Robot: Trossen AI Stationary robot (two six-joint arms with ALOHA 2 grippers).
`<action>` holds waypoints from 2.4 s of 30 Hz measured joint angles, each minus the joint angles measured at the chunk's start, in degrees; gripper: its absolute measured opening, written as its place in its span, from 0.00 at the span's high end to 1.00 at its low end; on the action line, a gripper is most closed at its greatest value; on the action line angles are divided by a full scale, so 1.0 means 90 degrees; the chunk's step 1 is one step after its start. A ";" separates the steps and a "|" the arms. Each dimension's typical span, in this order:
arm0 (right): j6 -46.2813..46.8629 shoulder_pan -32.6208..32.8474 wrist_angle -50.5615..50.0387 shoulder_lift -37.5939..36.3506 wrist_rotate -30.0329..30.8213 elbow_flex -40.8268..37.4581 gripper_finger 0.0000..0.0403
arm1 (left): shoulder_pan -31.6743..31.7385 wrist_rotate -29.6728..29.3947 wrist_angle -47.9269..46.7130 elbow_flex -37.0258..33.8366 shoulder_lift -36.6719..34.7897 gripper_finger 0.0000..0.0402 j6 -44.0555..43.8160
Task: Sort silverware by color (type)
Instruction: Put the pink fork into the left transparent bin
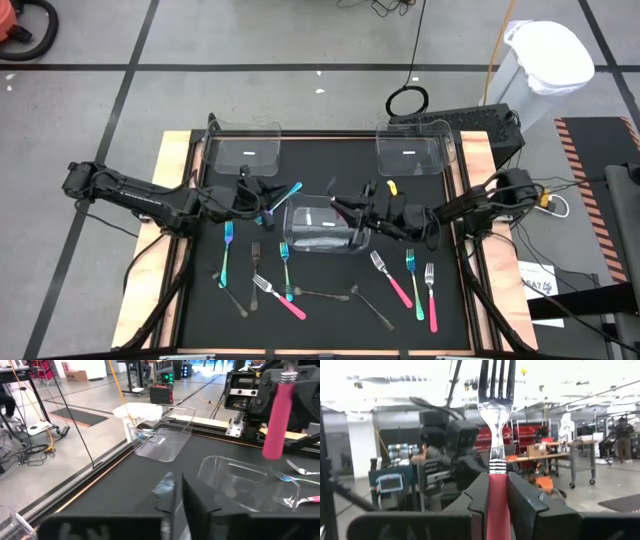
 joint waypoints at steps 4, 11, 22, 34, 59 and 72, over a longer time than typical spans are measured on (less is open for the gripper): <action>-0.0001 -0.0147 0.0279 0.0115 0.0000 0.0000 0.89 | 0.0000 0.0005 -0.0005 0.0000 0.0000 0.72 0.0001; -0.0001 -0.0334 0.0535 0.0124 -0.0006 0.0022 0.89 | 0.0000 0.0032 0.0100 0.0000 0.0001 0.48 0.0269; -0.0216 -0.0401 0.0329 0.0124 -0.0510 0.0515 0.89 | 0.0000 0.0129 0.1468 0.0000 0.0570 0.39 0.1177; -0.0379 -0.0394 0.0323 0.0124 -0.0510 0.0751 0.89 | 0.0000 0.0195 0.2176 0.0000 0.0823 0.39 0.1485; -0.0477 -0.0399 0.0530 0.0122 -0.0498 0.0787 0.89 | 0.0000 0.1007 0.3827 0.0003 0.1565 0.39 0.1945; -0.0631 -0.0540 0.0697 0.0122 -0.0487 0.0787 0.89 | 0.0019 0.1371 0.4872 0.0477 0.2780 0.39 0.2720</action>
